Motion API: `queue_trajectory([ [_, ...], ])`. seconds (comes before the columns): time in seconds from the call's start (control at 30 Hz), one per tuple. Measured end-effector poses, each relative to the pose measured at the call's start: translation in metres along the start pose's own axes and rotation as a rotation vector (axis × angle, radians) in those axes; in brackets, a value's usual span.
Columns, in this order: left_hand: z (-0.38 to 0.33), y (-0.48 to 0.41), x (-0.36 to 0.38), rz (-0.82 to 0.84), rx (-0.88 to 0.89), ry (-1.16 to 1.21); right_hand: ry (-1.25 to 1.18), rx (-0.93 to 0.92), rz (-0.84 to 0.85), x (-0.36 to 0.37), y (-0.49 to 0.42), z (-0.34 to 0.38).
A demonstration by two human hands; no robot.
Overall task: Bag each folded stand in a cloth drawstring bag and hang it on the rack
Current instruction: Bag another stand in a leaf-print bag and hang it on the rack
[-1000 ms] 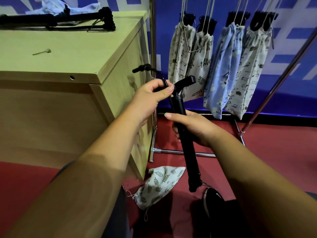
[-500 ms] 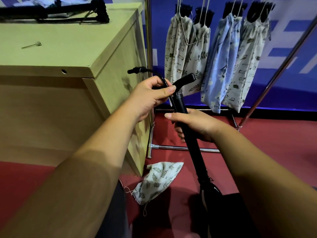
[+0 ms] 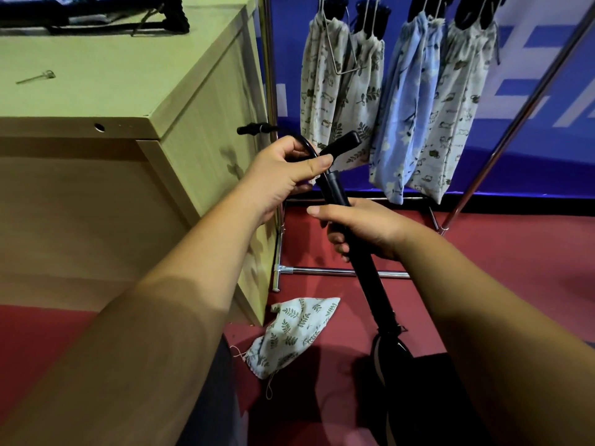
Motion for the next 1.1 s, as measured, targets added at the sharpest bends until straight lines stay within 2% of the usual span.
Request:
queue_trajectory([
  [0.17,0.004,-0.001,0.001,0.077,-0.089,-0.047,0.069,-0.004,-0.011,-0.008,0.002,-0.003],
  [0.4,0.006,-0.002,0.002,0.12,-0.072,-0.092,0.116,-0.023,-0.022,-0.009,0.003,-0.004],
  [0.7,0.006,-0.004,-0.007,0.05,-0.003,-0.105,0.112,-0.002,0.001,0.0,0.002,0.002],
  [0.87,0.0,-0.003,-0.008,-0.008,0.073,-0.141,0.224,-0.1,-0.122,-0.007,-0.007,0.011],
  [1.0,0.006,-0.003,-0.005,-0.039,0.052,-0.18,0.403,-0.241,-0.265,-0.015,-0.012,0.024],
  [1.1,0.007,-0.003,0.0,-0.015,0.043,-0.162,0.442,-0.268,-0.314,-0.019,-0.012,0.029],
])
Point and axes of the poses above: each hand's wrist, its own y-axis away from the middle knuckle, its own x-axis out of the palm, z = x × y, the point moved 7 cm from there along -y, towards the middle knuckle, and after that the axes turned 11 degrees about -x, right-handed, at the moved point
